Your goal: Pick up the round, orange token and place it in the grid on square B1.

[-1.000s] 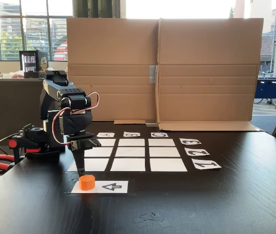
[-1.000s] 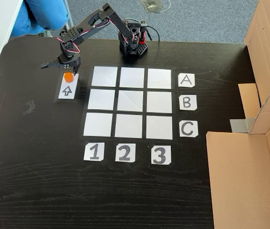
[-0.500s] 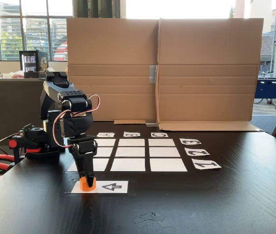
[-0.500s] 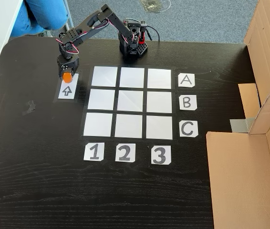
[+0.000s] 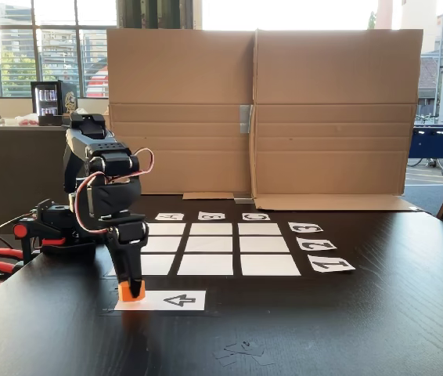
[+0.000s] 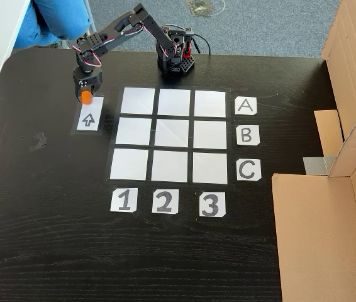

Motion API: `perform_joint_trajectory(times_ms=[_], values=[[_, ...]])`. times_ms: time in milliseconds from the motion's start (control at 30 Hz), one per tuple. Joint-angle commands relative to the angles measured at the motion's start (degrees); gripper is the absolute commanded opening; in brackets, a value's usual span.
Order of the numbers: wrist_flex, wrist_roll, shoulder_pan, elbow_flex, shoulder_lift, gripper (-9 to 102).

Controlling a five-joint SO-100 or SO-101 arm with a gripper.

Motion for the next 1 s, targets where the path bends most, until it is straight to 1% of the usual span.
perform_joint_trajectory(times_ms=[0,133,533,700,833,967], values=[[0.53,-3.08,1.49,-0.79,6.68,0],[0.53,-8.17,1.49,1.05,11.34,0],[-0.88,-25.58,-4.48,14.41,26.89,0],[-0.35,-31.90,-4.83,19.34,33.75,0],[-0.79,-34.89,-4.57,23.29,39.11,0],[-0.62,-35.24,-5.54,26.19,43.77,0]])
